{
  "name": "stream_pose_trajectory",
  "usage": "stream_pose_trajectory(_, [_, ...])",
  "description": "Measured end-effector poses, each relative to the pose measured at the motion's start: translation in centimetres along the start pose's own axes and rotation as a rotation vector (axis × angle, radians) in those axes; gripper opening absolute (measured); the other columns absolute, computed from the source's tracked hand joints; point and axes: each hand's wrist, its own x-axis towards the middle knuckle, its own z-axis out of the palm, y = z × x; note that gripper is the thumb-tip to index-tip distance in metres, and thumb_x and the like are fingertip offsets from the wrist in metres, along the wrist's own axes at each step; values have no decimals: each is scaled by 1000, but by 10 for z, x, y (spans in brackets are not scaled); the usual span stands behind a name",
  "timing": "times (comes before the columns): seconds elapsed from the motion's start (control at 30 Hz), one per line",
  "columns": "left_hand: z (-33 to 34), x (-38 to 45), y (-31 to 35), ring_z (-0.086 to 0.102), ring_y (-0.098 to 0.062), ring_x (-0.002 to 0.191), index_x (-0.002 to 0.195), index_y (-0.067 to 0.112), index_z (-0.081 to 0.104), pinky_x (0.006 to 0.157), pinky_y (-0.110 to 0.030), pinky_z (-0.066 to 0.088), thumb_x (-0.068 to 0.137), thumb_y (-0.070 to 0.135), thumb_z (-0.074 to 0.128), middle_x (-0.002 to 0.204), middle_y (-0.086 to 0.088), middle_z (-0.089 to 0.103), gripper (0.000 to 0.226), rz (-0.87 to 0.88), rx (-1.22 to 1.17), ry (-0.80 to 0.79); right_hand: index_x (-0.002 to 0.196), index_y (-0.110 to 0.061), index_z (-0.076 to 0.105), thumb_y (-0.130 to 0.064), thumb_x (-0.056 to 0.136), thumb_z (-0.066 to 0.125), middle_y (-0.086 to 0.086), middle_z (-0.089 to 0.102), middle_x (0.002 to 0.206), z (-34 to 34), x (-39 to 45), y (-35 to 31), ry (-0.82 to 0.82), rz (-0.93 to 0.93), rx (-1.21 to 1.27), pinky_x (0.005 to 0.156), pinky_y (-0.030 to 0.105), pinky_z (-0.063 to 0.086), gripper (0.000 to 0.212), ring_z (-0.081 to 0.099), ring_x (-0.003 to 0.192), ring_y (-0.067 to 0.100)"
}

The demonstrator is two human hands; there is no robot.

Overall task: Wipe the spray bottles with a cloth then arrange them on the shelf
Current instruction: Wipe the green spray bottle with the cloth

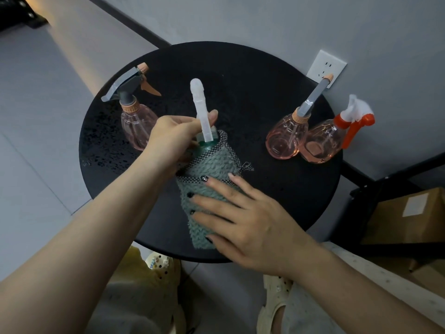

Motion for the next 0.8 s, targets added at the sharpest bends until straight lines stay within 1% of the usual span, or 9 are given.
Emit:
stream_pose_trajectory(0.1, [3, -1, 0, 45, -24, 61, 64, 14, 70, 61, -31, 36, 62, 53, 76, 71, -14, 52, 39, 15, -10, 0, 131, -16, 54, -30, 96, 45, 2, 43, 146, -3, 3, 5, 71, 149, 75, 114, 37, 22, 39, 27, 141, 24])
stream_pose_trajectory(0.13, [5, 0, 0, 46, -24, 64, 64, 15, 70, 61, -32, 37, 61, 54, 76, 75, -15, 53, 40, 17, -12, -5, 134, -17, 51, -30, 96, 44, 2, 38, 149, -4, 4, 6, 93, 219, 123, 114, 34, 23, 41, 23, 142, 23])
stream_pose_trajectory(0.27, [7, -1, -1, 40, -9, 36, 61, 13, 61, 40, -14, 32, 80, 41, 69, 48, 1, 48, 35, -13, -25, -34, 146, -32, 27, -35, 97, 39, -22, 9, 154, -11, 9, 8, 116, 457, 434, 107, 4, 10, 51, 5, 145, 4])
stream_pose_trajectory(0.4, [8, -3, 1, 33, -4, 28, 41, 19, 56, 36, -11, 27, 86, 34, 65, 34, 10, 39, 48, -34, -70, -66, 145, -43, 10, -38, 96, 37, -28, 1, 150, -12, 9, 10, 112, 533, 616, 103, -2, 7, 56, 2, 142, -6])
stream_pose_trajectory(0.5, [8, -4, 3, 31, -6, 31, 41, 19, 55, 39, -14, 28, 85, 36, 65, 36, 10, 38, 49, -32, -69, -55, 149, -31, 18, -39, 98, 37, -17, 5, 155, -9, 7, 7, 83, 452, 463, 111, 13, 15, 55, 3, 145, 6])
stream_pose_trajectory(0.57, [5, -2, 3, 32, -6, 32, 37, 18, 56, 39, -14, 29, 86, 36, 64, 37, 9, 40, 53, -36, -72, -37, 145, -20, 34, -35, 96, 41, -1, 19, 156, -7, 5, 5, 105, 344, 286, 111, 30, 26, 51, 10, 146, 22])
stream_pose_trajectory(0.63, [0, 0, 4, 41, -11, 41, 40, 18, 63, 45, -16, 33, 81, 40, 67, 49, 2, 50, 47, -22, -60, -13, 137, -15, 47, -30, 95, 44, 6, 34, 151, -5, 2, 3, 91, 214, 156, 113, 40, 26, 45, 18, 143, 30])
stream_pose_trajectory(0.7, [-3, 1, 5, 43, -20, 54, 49, 18, 70, 54, -24, 35, 75, 44, 70, 62, -7, 54, 38, -3, -69, -4, 131, -15, 54, -29, 95, 45, 4, 43, 146, -1, 0, 1, 41, 81, 52, 115, 46, 21, 40, 23, 141, 31])
stream_pose_trajectory(0.8, [-3, 1, 5, 30, -7, 38, 53, 13, 67, 39, -16, 22, 82, 36, 67, 44, 4, 44, 37, 6, -83, 7, 129, -14, 56, -27, 96, 45, 2, 47, 143, 3, -2, 0, 18, 31, 8, 115, 46, 21, 37, 27, 140, 26])
